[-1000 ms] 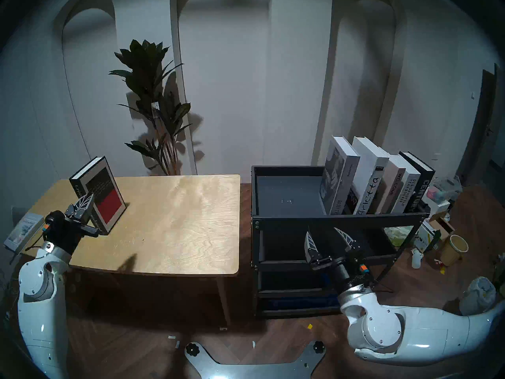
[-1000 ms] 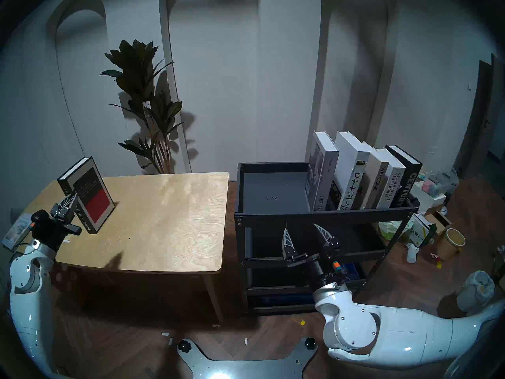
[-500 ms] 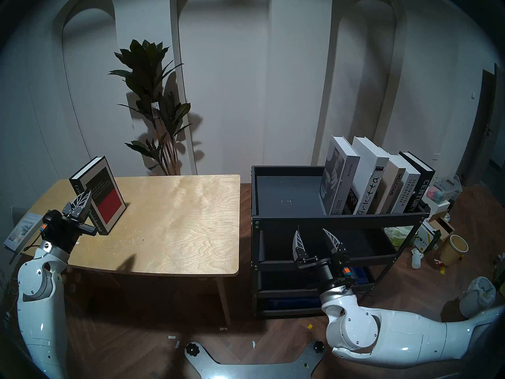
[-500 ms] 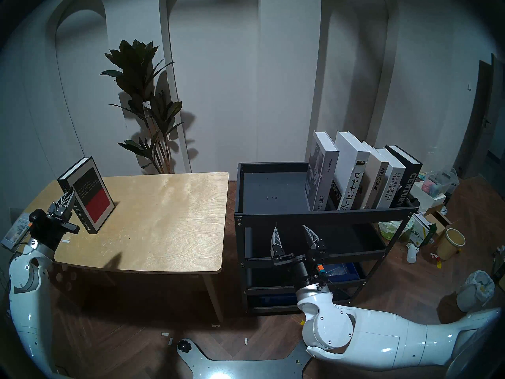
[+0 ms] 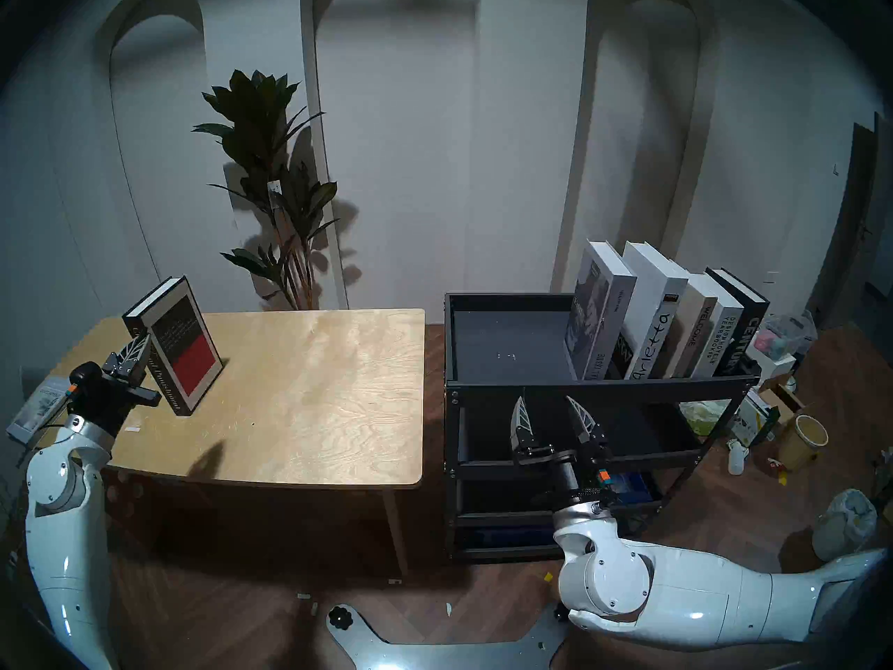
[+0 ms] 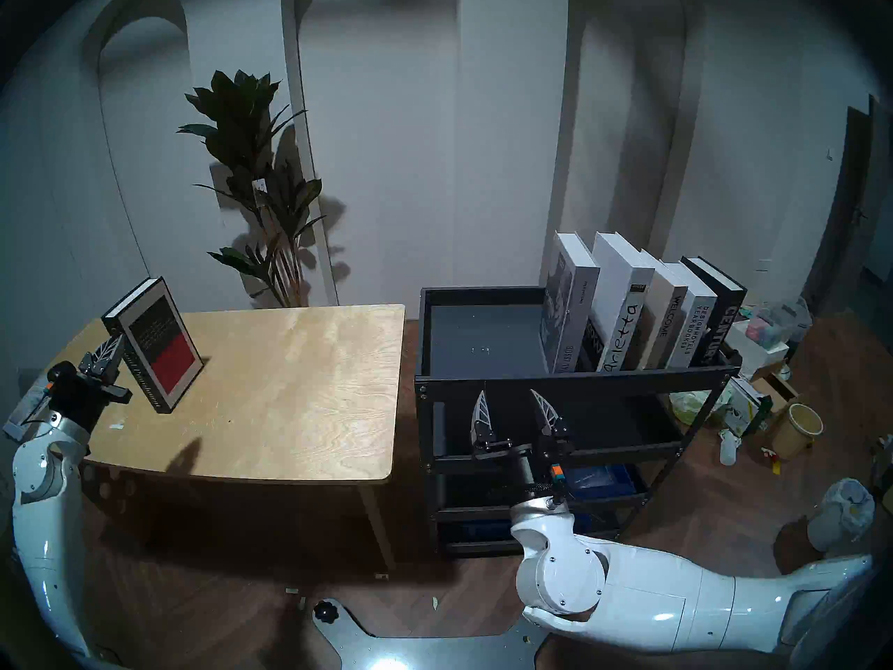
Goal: Move the books from the display table onto the shelf, standing them upright with spines facing out and tallest at one end
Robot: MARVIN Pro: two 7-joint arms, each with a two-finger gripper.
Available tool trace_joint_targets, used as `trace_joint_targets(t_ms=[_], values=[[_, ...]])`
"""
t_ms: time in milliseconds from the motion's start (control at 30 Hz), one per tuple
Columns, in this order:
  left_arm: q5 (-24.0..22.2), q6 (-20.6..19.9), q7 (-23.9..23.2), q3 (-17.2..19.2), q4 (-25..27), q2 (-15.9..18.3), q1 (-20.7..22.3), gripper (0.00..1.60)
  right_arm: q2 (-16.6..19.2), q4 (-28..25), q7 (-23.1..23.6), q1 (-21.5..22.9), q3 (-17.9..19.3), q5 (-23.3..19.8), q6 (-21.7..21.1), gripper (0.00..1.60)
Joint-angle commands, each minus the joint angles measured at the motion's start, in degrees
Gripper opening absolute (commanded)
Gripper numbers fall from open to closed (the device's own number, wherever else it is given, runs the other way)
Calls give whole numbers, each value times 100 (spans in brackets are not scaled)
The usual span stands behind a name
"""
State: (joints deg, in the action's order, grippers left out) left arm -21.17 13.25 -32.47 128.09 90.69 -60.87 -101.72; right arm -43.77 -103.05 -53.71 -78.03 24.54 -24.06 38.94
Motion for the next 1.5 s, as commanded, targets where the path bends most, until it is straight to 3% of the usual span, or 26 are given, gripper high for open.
trace_joint_targets(t_ms=[0,333,467,633,667,733,933,1100,1333,1467], values=[[447,-16,209,216,-179,669,491,0,-74,-59,-3,48,21,80,54,160],[607,-270,732,-357,-836,1127,1111,0,-90,-44,-64,58,3,139,75,160],[213,-386,705,-564,-1007,1159,1328,0,-93,-40,-81,62,-3,154,80,160],[-402,-457,332,-396,-1039,990,1623,2,-95,-36,-95,67,-10,163,82,160],[-520,-478,297,-343,-995,990,1609,105,-96,-35,-96,68,-11,165,83,160],[-756,-538,159,-220,-885,992,1567,160,-97,-33,-98,69,-12,168,84,160],[-1383,-883,-513,39,-691,1032,1278,160,-99,-28,-102,70,-15,188,99,160],[-1450,-933,-1000,-215,-1471,1315,1463,160,-101,-24,-107,68,-15,204,110,160],[-1240,-723,-952,-639,-2295,1531,2041,160,-101,-22,-108,71,-18,203,109,160],[-1263,-710,-934,-744,-2511,1609,2243,160,-102,-20,-108,73,-20,200,108,160]])
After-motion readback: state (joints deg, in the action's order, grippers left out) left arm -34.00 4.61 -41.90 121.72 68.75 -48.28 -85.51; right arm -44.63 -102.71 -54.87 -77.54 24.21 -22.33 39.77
